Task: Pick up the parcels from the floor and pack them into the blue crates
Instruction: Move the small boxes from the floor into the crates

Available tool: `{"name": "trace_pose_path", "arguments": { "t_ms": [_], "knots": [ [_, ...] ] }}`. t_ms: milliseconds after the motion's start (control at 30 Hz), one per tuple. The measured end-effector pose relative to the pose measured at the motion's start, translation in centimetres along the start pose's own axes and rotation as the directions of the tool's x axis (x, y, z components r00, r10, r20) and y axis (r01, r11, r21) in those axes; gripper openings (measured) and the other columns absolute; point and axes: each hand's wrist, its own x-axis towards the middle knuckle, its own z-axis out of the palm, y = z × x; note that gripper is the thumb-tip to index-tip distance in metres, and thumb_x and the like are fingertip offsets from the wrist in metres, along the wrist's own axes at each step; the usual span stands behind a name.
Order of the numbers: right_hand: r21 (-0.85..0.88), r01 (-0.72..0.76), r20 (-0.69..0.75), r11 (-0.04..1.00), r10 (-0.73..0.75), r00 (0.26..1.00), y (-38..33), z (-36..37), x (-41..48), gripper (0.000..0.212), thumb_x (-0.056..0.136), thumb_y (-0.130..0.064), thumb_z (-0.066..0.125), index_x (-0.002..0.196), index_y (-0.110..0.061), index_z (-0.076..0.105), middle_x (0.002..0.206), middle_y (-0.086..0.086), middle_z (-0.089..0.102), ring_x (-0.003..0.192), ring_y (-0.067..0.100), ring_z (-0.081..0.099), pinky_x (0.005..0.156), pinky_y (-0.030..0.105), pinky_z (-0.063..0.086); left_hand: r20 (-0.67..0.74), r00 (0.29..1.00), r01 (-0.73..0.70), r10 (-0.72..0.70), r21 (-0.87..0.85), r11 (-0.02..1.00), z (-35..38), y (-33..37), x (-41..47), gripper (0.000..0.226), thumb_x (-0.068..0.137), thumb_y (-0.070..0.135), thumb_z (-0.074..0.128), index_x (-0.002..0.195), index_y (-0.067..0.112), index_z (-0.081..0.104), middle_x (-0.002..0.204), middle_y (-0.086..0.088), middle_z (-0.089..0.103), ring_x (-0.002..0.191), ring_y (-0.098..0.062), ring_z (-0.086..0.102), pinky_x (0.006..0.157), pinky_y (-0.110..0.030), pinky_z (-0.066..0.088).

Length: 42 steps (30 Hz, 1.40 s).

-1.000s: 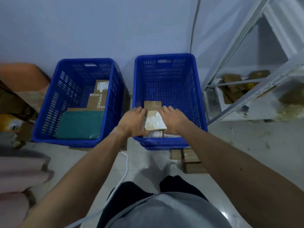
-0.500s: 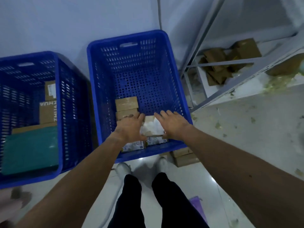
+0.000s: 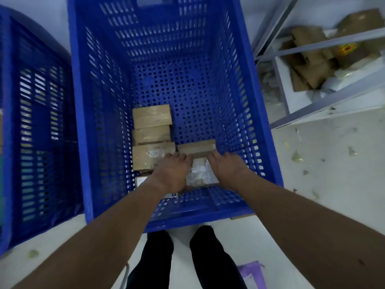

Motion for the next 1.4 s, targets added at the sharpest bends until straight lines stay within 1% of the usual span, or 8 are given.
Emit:
{"name": "trace_pose_path", "arguments": {
  "t_ms": [167, 267, 367, 533, 733, 933, 1167, 1400],
  "knots": [
    [0.006, 0.025, 0.032, 1.000, -0.025, 0.999, -1.0, 1.6, 1.8, 0.072, 0.091, -0.023, 0.064, 0.146, -0.006, 0.020, 0.144, 0.013, 0.031, 0.119, 0.032, 0.048, 0.086, 0.041, 0.042, 0.049, 0.999, 0.014, -0.017, 0.069, 0.998, 2.2, 0.3, 0.8, 0.085, 0.081, 0.057, 0.070, 0.142, 0.009, 0.036, 0.135, -0.011, 0.052, 0.120, -0.028, 0.050, 0.099, -0.038, 0.038],
    [0.015, 0.028, 0.050, 1.000, -0.028, 0.998, -1.3, 2.6, 2.1, 0.079, 0.087, -0.026, 0.069, 0.147, -0.006, 0.021, 0.142, 0.015, 0.033, 0.117, 0.032, 0.050, 0.086, 0.040, 0.044, 0.049, 0.999, 0.015, -0.018, 0.055, 0.998, 3.1, 0.7, 1.1, 0.092, 0.076, 0.065, 0.070, 0.142, 0.010, 0.038, 0.138, -0.009, 0.051, 0.123, -0.027, 0.048, 0.103, -0.038, 0.035],
    [0.077, 0.019, 0.056, 0.997, -0.023, 0.998, -1.2, 3.6, 2.5, 0.081, 0.086, -0.027, 0.070, 0.147, -0.006, 0.022, 0.145, 0.016, 0.032, 0.117, 0.032, 0.051, 0.084, 0.040, 0.045, 0.040, 0.999, 0.003, -0.007, 0.087, 0.996, 3.7, 0.6, 1.4, 0.083, 0.081, 0.062, 0.068, 0.139, 0.011, 0.040, 0.136, -0.011, 0.052, 0.122, -0.028, 0.048, 0.105, -0.039, 0.033],
    [0.132, 0.019, 0.055, 0.991, -0.026, 0.998, -1.2, 3.1, 2.8, 0.063, 0.092, -0.029, 0.062, 0.142, -0.008, 0.031, 0.141, 0.015, 0.038, 0.116, 0.029, 0.052, 0.079, 0.039, 0.045, 0.033, 0.999, -0.008, 0.004, 0.108, 0.994, 3.7, 0.7, 1.5, 0.069, 0.087, 0.054, 0.065, 0.137, 0.011, 0.043, 0.134, -0.011, 0.055, 0.122, -0.027, 0.048, 0.099, -0.037, 0.036],
    [0.140, 0.002, 0.071, 0.990, -0.012, 0.997, -1.3, 2.4, 2.2, 0.059, 0.094, -0.032, 0.059, 0.141, -0.007, 0.034, 0.139, 0.014, 0.043, 0.119, 0.028, 0.052, 0.084, 0.040, 0.048, -0.003, 1.000, -0.002, 0.002, 0.060, 0.998, 3.1, 0.8, 0.4, 0.076, 0.087, 0.056, 0.065, 0.141, 0.009, 0.039, 0.136, -0.011, 0.054, 0.124, -0.026, 0.047, 0.099, -0.037, 0.040],
    [0.130, -0.031, 0.065, 0.991, 0.022, 0.998, -1.5, 1.8, 0.2, 0.062, 0.096, -0.034, 0.057, 0.144, -0.005, 0.031, 0.141, 0.016, 0.042, 0.121, 0.030, 0.051, 0.084, 0.038, 0.045, -0.001, 0.999, 0.036, -0.036, 0.051, 0.998, 1.1, 0.2, -0.9, 0.090, 0.086, 0.068, 0.058, 0.148, 0.009, 0.029, 0.141, -0.008, 0.049, 0.128, -0.025, 0.044, 0.100, -0.038, 0.041],
    [0.201, -0.086, 0.028, 0.976, 0.082, 0.996, -1.4, -0.6, -4.6, 0.064, 0.094, -0.042, 0.057, 0.143, -0.007, 0.033, 0.139, 0.013, 0.044, 0.121, 0.029, 0.051, 0.090, 0.040, 0.045, -0.013, 0.988, 0.154, -0.155, -0.088, 0.984, -3.2, 0.9, -5.3, 0.081, 0.086, 0.070, 0.055, 0.142, 0.014, 0.040, 0.134, -0.005, 0.054, 0.123, -0.023, 0.048, 0.094, -0.037, 0.045],
    [0.312, -0.129, -0.086, 0.941, 0.163, 0.983, -1.5, -5.2, -12.4, 0.057, 0.093, -0.034, 0.055, 0.140, -0.007, 0.038, 0.134, 0.012, 0.048, 0.120, 0.030, 0.052, 0.095, 0.043, 0.046, -0.050, 0.966, 0.243, -0.255, -0.175, 0.954, -10.2, 3.4, -12.8, 0.082, 0.085, 0.067, 0.059, 0.146, 0.016, 0.038, 0.137, -0.010, 0.055, 0.125, -0.029, 0.051, 0.098, -0.039, 0.043]
  ]
}}
